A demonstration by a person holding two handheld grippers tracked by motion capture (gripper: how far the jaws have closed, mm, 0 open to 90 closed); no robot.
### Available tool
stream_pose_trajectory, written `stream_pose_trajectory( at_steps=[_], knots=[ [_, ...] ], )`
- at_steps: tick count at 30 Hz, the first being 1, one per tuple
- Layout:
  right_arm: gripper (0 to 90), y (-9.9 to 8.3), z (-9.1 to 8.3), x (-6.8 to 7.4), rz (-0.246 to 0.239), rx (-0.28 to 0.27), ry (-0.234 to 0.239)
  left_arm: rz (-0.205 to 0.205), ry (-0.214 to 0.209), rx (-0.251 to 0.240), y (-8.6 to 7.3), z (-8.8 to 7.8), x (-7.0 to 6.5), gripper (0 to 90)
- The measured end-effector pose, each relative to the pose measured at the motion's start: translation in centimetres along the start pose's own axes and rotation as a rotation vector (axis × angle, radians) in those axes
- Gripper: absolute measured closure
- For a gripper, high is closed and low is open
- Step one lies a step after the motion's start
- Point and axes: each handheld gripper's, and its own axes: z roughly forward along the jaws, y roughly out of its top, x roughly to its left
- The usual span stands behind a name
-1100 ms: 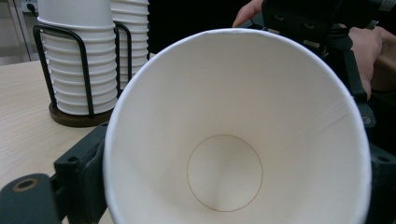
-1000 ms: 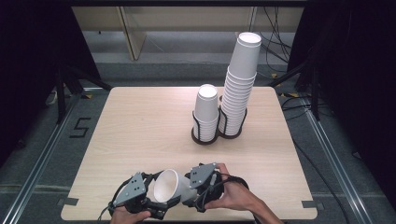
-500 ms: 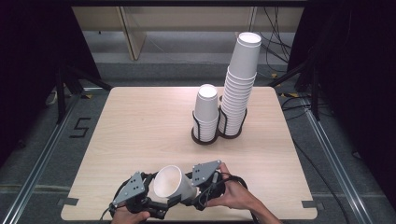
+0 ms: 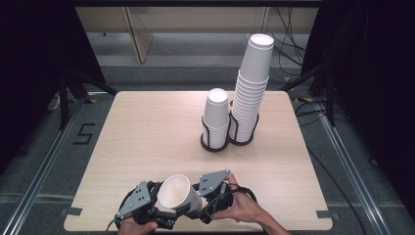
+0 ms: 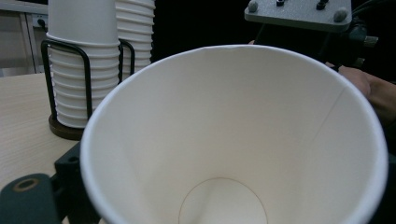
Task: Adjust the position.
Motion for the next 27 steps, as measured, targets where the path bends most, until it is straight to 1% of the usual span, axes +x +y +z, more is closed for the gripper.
stream_pose_trajectory(
  at_steps=[1, 4, 5, 6, 8, 10, 12, 13, 14, 15, 16, 18, 19, 20, 21, 22, 24, 25, 27],
  knots=[
    [23.9, 0.0, 0.0, 0.0, 0.016, -0.002, 0.009, 0.0, -0.003, 0.001, 0.0, 0.0, 0.0, 10.4],
    [23.4, -0.1, 0.0, 0.0, 0.017, 0.0, 0.0, 0.008, 0.003, 0.006, 0.0, 0.0, 0.0, 11.6],
    [22.9, -0.2, 0.1, -0.1, 0.022, 0.001, 0.001, 0.008, 0.008, 0.004, 0.0, 0.0, 0.0, 11.9],
    [21.2, -0.2, 0.1, -0.1, 0.026, 0.003, -0.001, 0.018, 0.014, 0.007, 0.1, 0.0, 0.0, 12.1],
    [18.1, -0.4, 0.0, -0.2, 0.043, 0.022, -0.012, 0.025, 0.037, 0.023, 0.2, -0.1, 0.0, 12.3],
    [17.9, -0.6, -0.2, -0.3, 0.05, 0.023, -0.021, 0.031, 0.067, 0.033, 0.2, -0.2, 0.3, 12.3],
    [17.3, -0.8, -0.7, -0.4, 0.05, 0.035, -0.044, 0.026, 0.104, 0.045, 0.3, -0.4, 0.6, 12.3],
    [17.3, -0.9, -0.9, -0.5, 0.057, 0.036, -0.054, 0.023, 0.118, 0.035, 0.2, -0.4, 0.9, 12.4],
    [18.1, -1.1, -1.2, -0.6, 0.068, 0.041, -0.069, 0.027, 0.156, 0.055, 0.3, -0.6, 1.1, 12.3],
    [18.3, -1.4, -1.6, -0.8, 0.08, 0.046, -0.093, 0.037, 0.174, 0.067, 0.3, -0.8, 1.3, 12.3],
    [18.3, -1.6, -1.8, -0.9, 0.082, 0.048, -0.105, 0.051, 0.207, 0.074, 0.3, -0.8, 1.5, 12.3],
    [19.3, -2.1, -2.4, -1.3, 0.104, 0.065, -0.146, 0.06, 0.236, 0.081, 0.3, -0.9, 1.9, 12.3],
    [19.4, -2.5, -2.7, -1.5, 0.113, 0.067, -0.164, 0.051, 0.256, 0.091, 0.3, -1.0, 2.0, 12.3],
    [20.0, -2.7, -2.9, -1.5, 0.123, 0.064, -0.17, 0.057, 0.269, 0.097, 0.3, -1.1, 2.1, 12.3],
    [20.4, -2.9, -3.0, -1.6, 0.128, 0.066, -0.185, 0.072, 0.275, 0.092, 0.2, -1.0, 2.2, 12.3],
    [20.3, -3.0, -3.2, -1.6, 0.134, 0.069, -0.201, 0.083, 0.298, 0.116, 0.3, -1.2, 2.2, 12.3],
    [20.2, -3.3, -3.6, -1.7, 0.155, 0.066, -0.221, 0.086, 0.309, 0.112, 0.2, -1.1, 2.5, 12.2],
    [20.1, -3.4, -3.7, -1.8, 0.161, 0.062, -0.23, 0.086, 0.327, 0.125, 0.2, -1.2, 2.5, 12.2],
    [20.1, -3.7, -3.9, -1.9, 0.183, 0.063, -0.247, 0.086, 0.343, 0.129, 0.2, -1.3, 2.7, 12.2]
  ],
)
